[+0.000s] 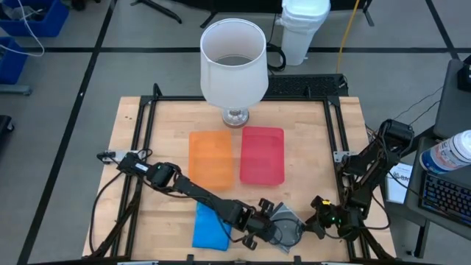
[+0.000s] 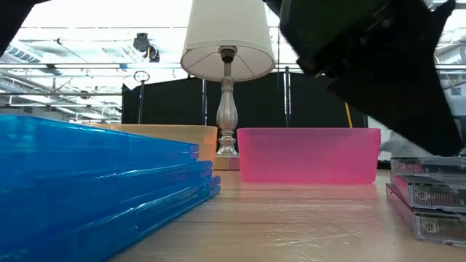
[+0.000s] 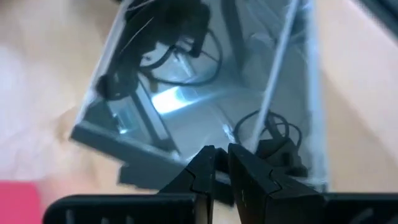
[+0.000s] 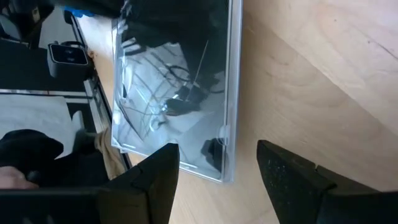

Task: Pick & place jewel cases by type
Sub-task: Put the black CD case into the red bin

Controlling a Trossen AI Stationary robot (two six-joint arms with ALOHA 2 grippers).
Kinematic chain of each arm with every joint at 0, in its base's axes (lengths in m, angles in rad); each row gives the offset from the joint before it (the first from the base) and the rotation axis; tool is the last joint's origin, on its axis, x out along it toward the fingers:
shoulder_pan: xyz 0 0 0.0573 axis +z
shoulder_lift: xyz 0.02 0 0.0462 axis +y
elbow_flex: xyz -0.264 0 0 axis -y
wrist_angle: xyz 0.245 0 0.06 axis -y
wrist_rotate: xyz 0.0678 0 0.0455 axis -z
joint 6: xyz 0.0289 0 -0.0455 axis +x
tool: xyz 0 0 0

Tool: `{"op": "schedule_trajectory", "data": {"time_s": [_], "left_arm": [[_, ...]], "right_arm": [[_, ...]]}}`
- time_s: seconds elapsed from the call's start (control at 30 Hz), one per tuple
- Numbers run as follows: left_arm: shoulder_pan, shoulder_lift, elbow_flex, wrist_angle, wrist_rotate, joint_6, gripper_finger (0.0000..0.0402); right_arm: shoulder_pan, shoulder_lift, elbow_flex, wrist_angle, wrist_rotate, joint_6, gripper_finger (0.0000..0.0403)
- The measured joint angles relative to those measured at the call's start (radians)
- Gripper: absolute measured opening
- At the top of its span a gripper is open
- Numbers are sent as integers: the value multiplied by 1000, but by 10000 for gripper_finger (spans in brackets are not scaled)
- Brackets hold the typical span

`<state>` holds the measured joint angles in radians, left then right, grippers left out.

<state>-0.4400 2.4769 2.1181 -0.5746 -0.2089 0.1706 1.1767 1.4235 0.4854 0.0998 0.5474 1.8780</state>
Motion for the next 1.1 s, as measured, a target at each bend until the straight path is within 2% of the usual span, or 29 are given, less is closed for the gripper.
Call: {"op": "schedule_trajectory", "data": {"time_s": [0.43, 0.63, 0.87, 1.1], "left_arm": [[3, 8, 0, 68, 20, 4, 51], [9, 8, 0, 84, 25, 10, 51], [-15, -7, 0, 42, 6, 62, 51], [-64, -21, 0, -72, 26, 37, 51]], "right_arm": [[46, 0, 0, 0, 1, 11, 208], [69, 0, 0, -1, 48, 21, 208], [69, 0, -8, -5, 54, 19, 208], [69, 0, -38, 2, 54, 26, 208]]}}
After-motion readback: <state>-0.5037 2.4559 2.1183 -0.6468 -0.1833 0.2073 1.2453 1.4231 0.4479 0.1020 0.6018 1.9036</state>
